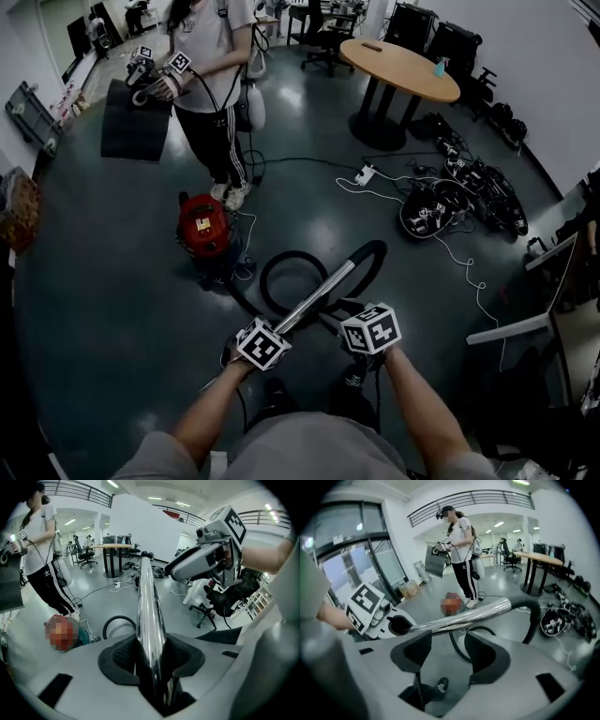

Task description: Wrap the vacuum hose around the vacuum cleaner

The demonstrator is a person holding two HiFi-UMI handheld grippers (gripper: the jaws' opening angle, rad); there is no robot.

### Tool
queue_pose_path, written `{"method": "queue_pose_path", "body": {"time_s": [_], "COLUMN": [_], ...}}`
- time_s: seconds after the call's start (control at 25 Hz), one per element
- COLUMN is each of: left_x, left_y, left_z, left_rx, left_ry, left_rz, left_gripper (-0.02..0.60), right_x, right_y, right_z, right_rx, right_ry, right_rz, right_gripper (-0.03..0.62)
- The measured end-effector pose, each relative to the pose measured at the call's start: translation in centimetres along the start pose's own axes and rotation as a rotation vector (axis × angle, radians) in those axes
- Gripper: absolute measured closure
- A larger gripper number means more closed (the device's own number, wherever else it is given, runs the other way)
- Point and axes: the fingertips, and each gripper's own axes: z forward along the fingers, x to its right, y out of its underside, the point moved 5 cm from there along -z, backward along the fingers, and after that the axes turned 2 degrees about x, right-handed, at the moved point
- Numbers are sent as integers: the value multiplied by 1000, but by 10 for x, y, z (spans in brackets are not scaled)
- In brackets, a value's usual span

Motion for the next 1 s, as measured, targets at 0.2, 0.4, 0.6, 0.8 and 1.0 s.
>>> {"method": "queue_pose_path", "body": {"time_s": [0.2,0.4,0.6,0.8,1.0], "left_x": [-9,-5,12,38,49], "left_y": [-12,-40,-73,-99,-100], "left_z": [10,25,43,64,78], "left_rx": [17,39,31,26,57], "left_ry": [-56,-132,-188,-219,-254], "left_rz": [-85,-171,-237,-250,-315], "left_gripper": [420,420,420,420,420], "right_x": [10,40,76,97,110], "right_y": [-12,-23,-32,-38,-29], "right_z": [37,66,81,77,78], "right_rx": [87,115,149,170,142], "right_ry": [-136,-245,-323,-433,-434], "right_rz": [289,533,692,747,782], "right_gripper": [272,266,267,291,451]}}
